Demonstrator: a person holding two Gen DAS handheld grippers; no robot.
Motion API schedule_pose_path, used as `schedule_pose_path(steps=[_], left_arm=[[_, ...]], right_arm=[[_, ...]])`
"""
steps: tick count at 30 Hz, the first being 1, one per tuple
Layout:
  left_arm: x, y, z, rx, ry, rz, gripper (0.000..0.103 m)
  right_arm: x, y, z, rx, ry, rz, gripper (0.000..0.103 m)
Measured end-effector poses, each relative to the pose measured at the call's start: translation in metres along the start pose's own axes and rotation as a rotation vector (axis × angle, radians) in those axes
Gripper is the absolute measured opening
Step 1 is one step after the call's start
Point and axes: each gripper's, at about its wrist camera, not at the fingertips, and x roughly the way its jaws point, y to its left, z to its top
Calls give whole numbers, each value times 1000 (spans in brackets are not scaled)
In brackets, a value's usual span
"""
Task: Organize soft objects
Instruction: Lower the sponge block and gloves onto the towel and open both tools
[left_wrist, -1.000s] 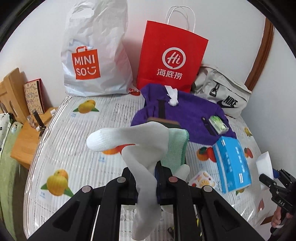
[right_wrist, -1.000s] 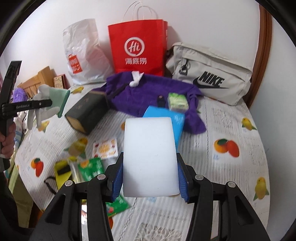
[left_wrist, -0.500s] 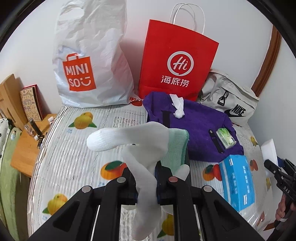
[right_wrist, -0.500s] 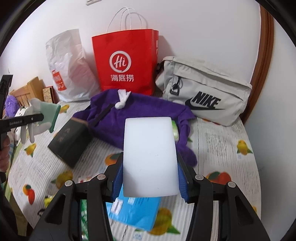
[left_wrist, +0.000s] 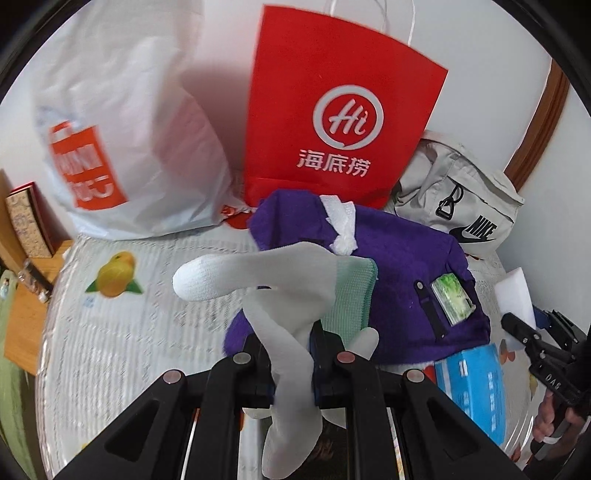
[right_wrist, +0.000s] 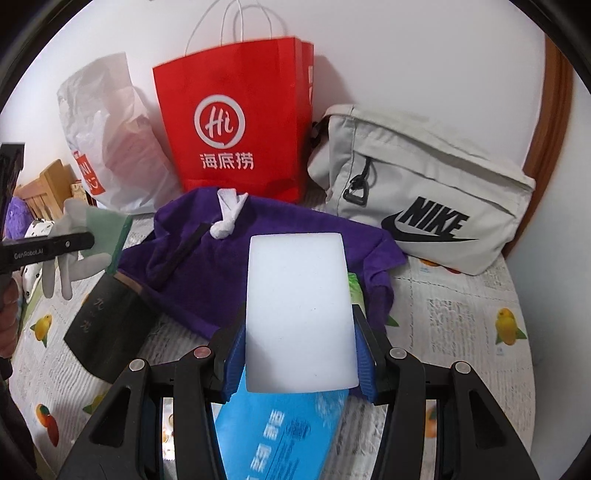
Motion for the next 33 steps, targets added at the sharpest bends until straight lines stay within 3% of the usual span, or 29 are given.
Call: schedule_pose_path(steps=[14, 27, 30, 32, 33], left_arm=[[70, -25, 34, 41, 105, -16, 15], [108, -52, 41, 95, 169, -55, 17], [113, -57, 40, 108, 182, -67, 34], [115, -59, 39, 115, 181, -62, 57], [114, -60, 39, 120, 173, -59, 60]], right_arm=[[70, -10, 25, 6, 113, 28, 50], [97, -15, 28, 4, 171, -3, 51], [102, -15, 25, -17, 186, -10, 52], [105, -16, 23, -21, 194, -22, 55], [106, -16, 23, -19, 195, -23, 60]])
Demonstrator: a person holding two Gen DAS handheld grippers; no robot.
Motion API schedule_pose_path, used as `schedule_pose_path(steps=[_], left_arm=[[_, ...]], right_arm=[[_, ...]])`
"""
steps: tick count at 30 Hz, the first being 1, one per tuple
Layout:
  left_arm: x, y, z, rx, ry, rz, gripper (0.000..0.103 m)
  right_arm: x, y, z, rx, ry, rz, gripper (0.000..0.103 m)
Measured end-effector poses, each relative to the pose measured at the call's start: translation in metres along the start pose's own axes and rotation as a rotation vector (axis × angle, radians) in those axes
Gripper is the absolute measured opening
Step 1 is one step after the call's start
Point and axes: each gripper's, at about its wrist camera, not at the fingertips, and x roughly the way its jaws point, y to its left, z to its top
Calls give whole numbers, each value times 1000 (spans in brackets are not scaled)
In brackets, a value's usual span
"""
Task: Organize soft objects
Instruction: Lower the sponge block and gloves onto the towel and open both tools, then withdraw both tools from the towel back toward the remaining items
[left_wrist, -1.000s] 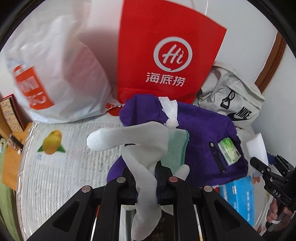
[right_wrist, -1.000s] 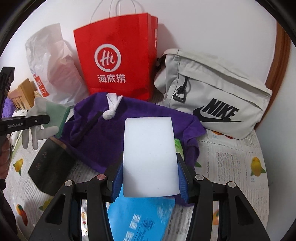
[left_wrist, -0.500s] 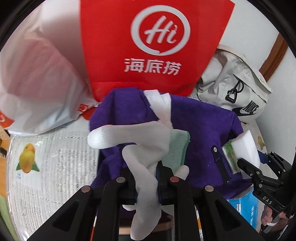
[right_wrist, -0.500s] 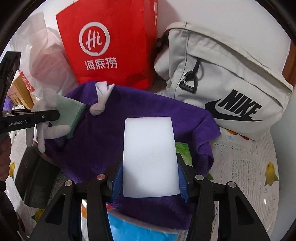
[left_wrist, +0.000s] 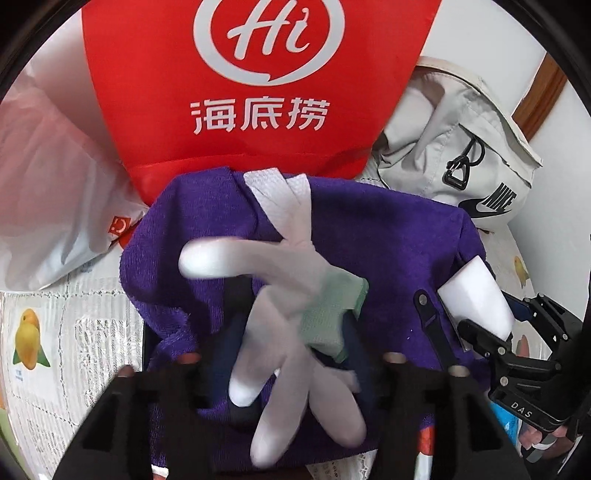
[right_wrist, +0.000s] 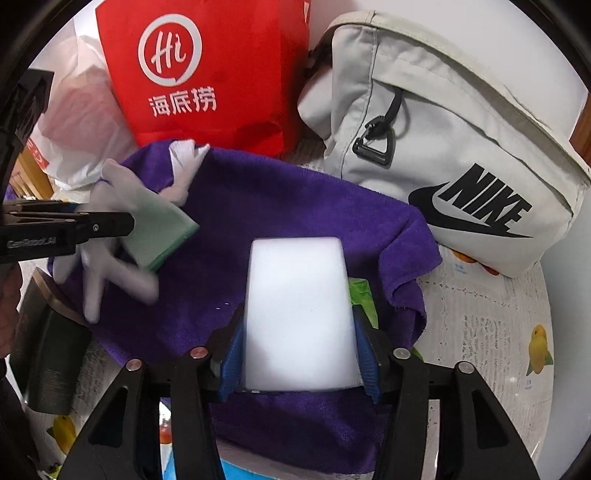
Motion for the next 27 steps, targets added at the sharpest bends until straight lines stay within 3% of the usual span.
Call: schedule_pose_path(steps=[3, 10, 16, 27], left_arm=[[-3, -1, -1, 2, -15, 15, 70], [-24, 14, -5, -33, -35, 51, 72], [-66, 29, -21, -65, -92, 64, 72], [-126, 24, -89, -77, -121, 87, 71]], right_arm=[[1, -3, -2, 10, -3, 0, 73], [-10, -14, -8, 53, -19, 1, 74], [-49, -5, -19, 50, -71, 5, 74], [-125, 22, -75, 63, -148, 53, 74]])
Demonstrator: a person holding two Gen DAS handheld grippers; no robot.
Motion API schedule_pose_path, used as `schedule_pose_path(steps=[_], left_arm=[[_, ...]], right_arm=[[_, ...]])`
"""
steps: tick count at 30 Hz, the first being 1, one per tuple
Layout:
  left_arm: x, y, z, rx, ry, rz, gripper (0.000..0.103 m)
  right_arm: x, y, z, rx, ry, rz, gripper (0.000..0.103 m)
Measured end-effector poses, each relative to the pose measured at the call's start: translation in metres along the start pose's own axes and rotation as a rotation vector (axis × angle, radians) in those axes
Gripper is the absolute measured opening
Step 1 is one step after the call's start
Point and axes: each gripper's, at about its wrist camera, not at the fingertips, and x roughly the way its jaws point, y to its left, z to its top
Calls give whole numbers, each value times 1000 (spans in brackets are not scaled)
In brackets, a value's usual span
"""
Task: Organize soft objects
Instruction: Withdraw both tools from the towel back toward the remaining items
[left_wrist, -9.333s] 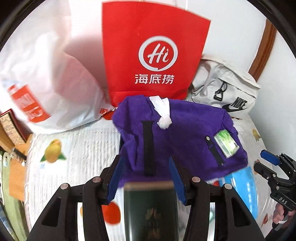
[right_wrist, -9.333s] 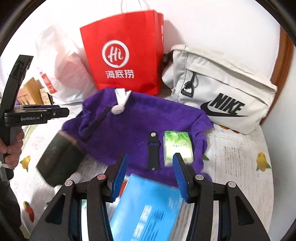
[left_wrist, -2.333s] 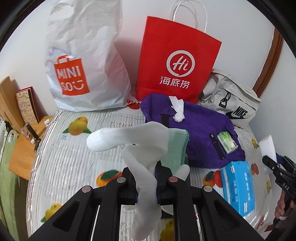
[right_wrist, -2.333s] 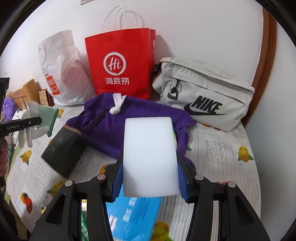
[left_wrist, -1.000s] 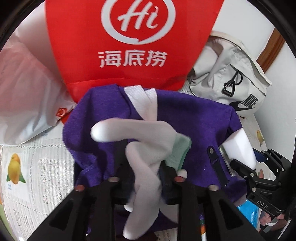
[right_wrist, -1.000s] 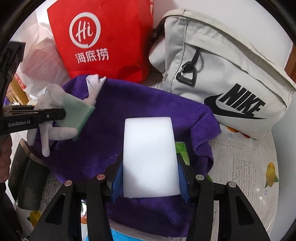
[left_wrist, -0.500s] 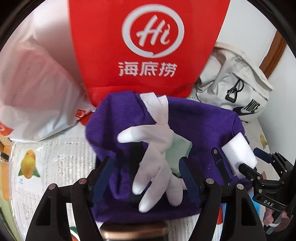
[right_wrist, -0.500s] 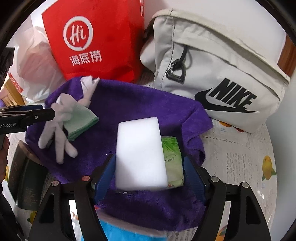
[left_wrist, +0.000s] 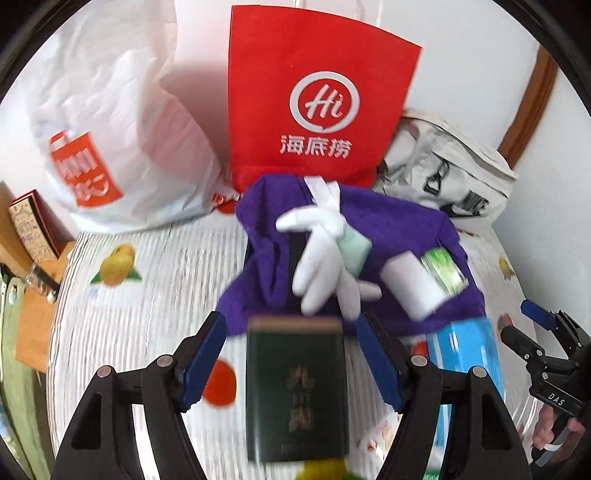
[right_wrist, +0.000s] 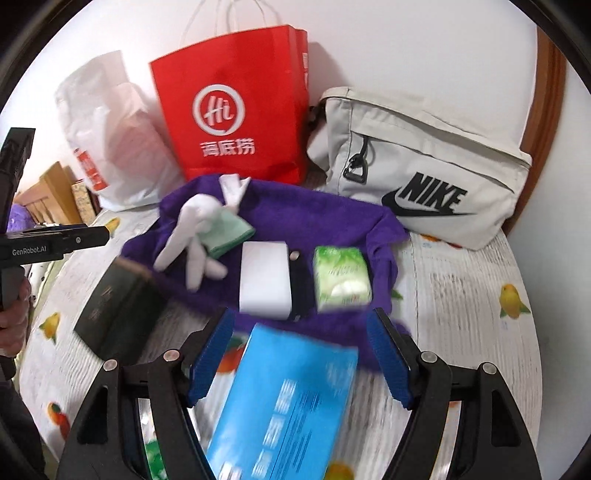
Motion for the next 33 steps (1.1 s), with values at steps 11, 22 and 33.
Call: schedule_pose_path(steps=[11, 22, 33], left_arm=[[-38, -6, -76, -5, 18, -5, 72], [-46, 3, -137, -72, 39, -24, 71], [-29, 19, -165, -112, 87, -33, 71]], right_arm=[[-62, 25, -73, -14, -26, 82, 74], [-59, 67, -149, -190, 5, 206, 67], [-6, 83, -167, -285, 91, 214, 62]])
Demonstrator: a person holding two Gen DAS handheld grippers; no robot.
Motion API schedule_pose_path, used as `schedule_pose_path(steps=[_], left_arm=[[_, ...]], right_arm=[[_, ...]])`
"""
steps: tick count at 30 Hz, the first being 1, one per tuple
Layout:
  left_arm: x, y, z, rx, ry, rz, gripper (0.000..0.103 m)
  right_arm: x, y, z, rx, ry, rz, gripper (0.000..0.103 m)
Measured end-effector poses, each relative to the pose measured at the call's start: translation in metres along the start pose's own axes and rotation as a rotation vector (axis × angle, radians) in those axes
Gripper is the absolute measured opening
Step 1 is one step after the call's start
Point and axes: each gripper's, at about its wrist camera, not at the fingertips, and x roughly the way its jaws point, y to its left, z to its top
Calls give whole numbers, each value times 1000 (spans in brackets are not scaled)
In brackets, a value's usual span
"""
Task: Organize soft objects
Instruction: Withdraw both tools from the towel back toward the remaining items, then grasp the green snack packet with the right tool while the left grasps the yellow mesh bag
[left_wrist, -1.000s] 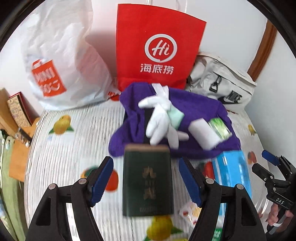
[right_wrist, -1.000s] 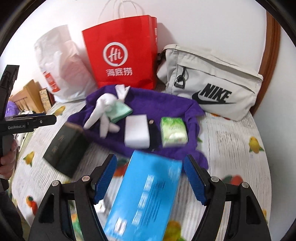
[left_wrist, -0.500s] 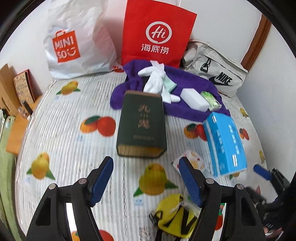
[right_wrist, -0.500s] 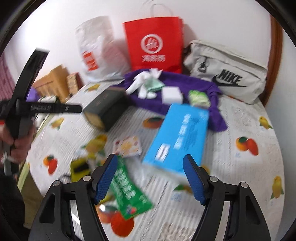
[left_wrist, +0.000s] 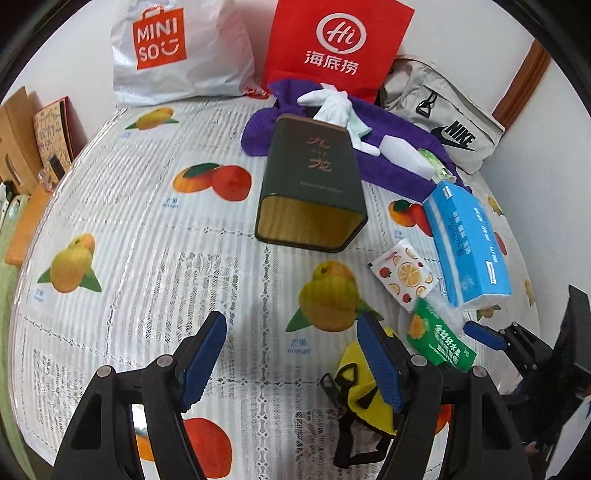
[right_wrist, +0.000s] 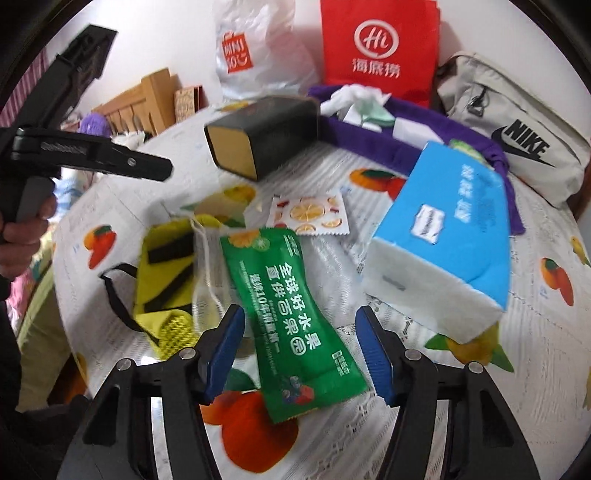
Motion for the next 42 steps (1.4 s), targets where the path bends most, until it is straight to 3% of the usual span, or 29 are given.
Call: schedule_pose_path(steps=[3, 6, 7, 14, 18, 22, 36, 42], left_arm=[[5, 2, 1, -8, 7, 0, 71], [7, 0, 0, -7, 13, -8, 71], [7, 0, 0, -5, 12, -10, 71], [7, 1, -4, -2, 7, -31, 71], [2, 2, -9, -8, 1, -44, 71], [-3, -1, -15, 10, -4, -52, 72], [9, -38, -47, 117, 59, -133, 74], [23, -43, -43, 187, 21, -55, 74]], right_arm=[[9, 1, 4, -6, 6, -10, 61], [8, 3, 9, 9, 13, -24, 31], [5, 2, 10, 31, 20, -2, 30], [-1, 10, 1, 43, 54, -2, 31], [3, 15, -1, 13, 50, -27, 37], [2, 17, 0, -4, 40, -40, 27], [-41, 9, -18, 89, -20, -79, 27], [-49, 2, -34, 125, -15, -106, 27]])
